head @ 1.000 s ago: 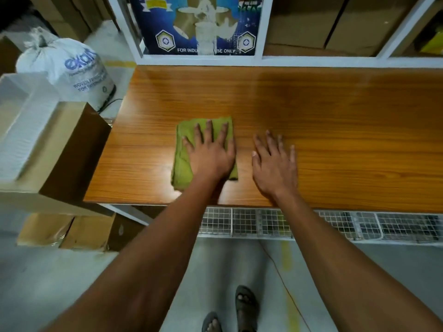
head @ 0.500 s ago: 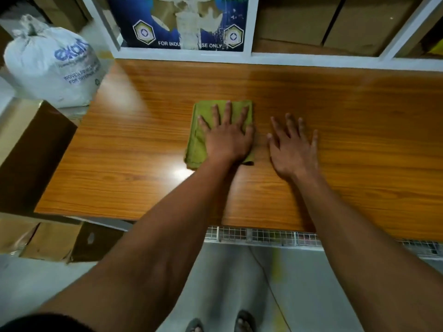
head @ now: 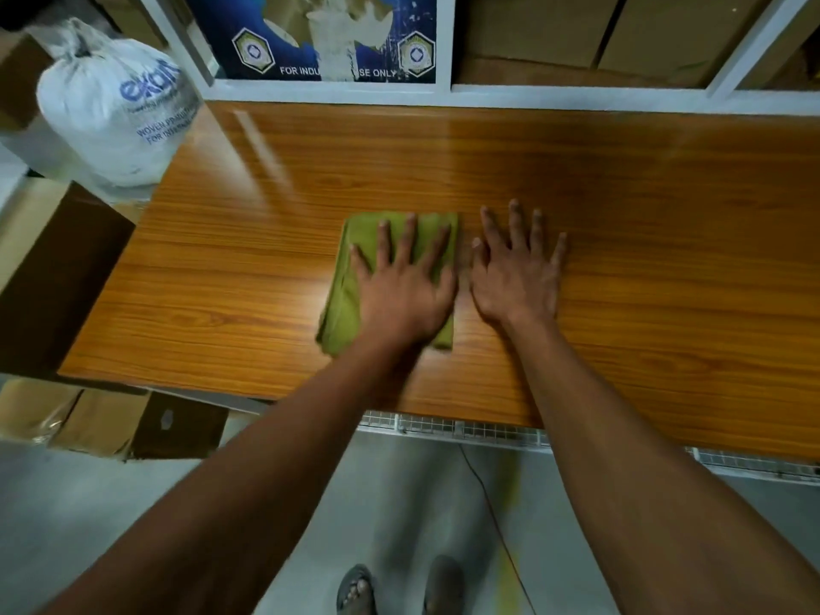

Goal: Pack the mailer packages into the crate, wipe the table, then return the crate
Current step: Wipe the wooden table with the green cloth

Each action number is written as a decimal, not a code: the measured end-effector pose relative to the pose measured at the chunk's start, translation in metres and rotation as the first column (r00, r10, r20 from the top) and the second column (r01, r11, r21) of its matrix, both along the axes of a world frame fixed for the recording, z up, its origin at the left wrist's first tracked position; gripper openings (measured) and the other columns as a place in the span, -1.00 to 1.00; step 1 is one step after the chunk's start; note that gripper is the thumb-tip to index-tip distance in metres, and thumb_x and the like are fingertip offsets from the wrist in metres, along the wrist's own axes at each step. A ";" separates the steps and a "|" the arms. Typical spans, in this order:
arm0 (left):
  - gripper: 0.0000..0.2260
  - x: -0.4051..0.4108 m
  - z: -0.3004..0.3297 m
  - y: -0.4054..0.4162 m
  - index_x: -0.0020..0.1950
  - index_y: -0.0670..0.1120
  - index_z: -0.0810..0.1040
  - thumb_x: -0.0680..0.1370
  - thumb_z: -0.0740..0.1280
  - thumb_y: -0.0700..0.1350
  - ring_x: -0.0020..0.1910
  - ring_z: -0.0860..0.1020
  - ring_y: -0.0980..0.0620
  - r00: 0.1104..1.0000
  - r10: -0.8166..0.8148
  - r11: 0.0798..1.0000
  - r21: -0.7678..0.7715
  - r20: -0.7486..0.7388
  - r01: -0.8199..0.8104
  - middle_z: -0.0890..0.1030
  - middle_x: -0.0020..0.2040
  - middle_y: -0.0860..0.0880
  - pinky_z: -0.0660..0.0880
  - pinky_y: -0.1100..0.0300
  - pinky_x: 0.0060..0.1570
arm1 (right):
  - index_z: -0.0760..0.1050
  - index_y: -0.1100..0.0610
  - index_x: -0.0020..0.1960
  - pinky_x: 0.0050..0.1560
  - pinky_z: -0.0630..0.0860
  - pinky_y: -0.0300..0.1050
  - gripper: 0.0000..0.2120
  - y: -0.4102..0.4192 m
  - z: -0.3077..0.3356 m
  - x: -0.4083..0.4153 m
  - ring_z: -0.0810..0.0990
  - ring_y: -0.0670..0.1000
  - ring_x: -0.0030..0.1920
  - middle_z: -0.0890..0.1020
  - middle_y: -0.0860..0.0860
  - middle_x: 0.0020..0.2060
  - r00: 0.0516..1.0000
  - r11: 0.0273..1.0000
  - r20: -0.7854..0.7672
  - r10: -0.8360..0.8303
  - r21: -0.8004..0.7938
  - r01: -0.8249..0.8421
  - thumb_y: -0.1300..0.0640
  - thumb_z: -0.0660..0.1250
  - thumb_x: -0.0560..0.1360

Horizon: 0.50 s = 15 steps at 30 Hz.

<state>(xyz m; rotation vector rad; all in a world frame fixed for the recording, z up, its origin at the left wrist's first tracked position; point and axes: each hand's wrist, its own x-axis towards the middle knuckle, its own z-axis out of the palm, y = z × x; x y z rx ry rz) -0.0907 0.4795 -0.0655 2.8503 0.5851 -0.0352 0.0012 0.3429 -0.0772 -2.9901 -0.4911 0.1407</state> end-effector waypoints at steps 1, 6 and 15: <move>-0.42 0.023 0.001 0.010 0.69 0.36 -0.09 0.66 -0.17 0.39 0.72 -0.18 -0.19 1.000 0.019 1.000 0.000 -0.025 -0.019 -0.12 0.75 0.05 -0.22 -0.48 0.53 | -0.25 -0.20 0.71 0.60 -0.20 0.44 -0.42 -0.001 -0.001 0.000 -0.23 0.17 0.70 -0.22 -0.01 0.71 1.000 1.000 0.002 0.004 0.001 -0.004 -0.26 -0.27 0.71; -0.42 0.019 0.004 0.007 0.70 0.34 -0.10 0.67 -0.20 0.38 0.72 -0.20 -0.19 0.999 0.042 0.999 0.016 -0.035 -0.041 -0.14 0.75 0.03 -0.24 -0.46 0.54 | -0.23 -0.20 0.71 0.60 -0.21 0.44 -0.42 0.000 0.005 -0.001 -0.22 0.18 0.70 -0.20 0.00 0.71 1.000 1.000 -0.007 0.006 -0.001 -0.006 -0.25 -0.25 0.72; -0.45 -0.047 0.006 -0.027 0.67 0.39 -0.20 0.68 -0.20 0.38 0.71 -0.27 -0.15 0.999 -0.019 1.000 0.007 -0.048 0.019 -0.21 0.73 0.07 -0.21 -0.45 0.56 | -0.29 -0.18 0.70 0.59 -0.25 0.44 -0.39 -0.004 0.009 0.018 -0.30 0.18 0.69 -0.28 0.01 0.70 0.992 0.995 -0.068 0.102 -0.014 -0.103 -0.29 -0.28 0.70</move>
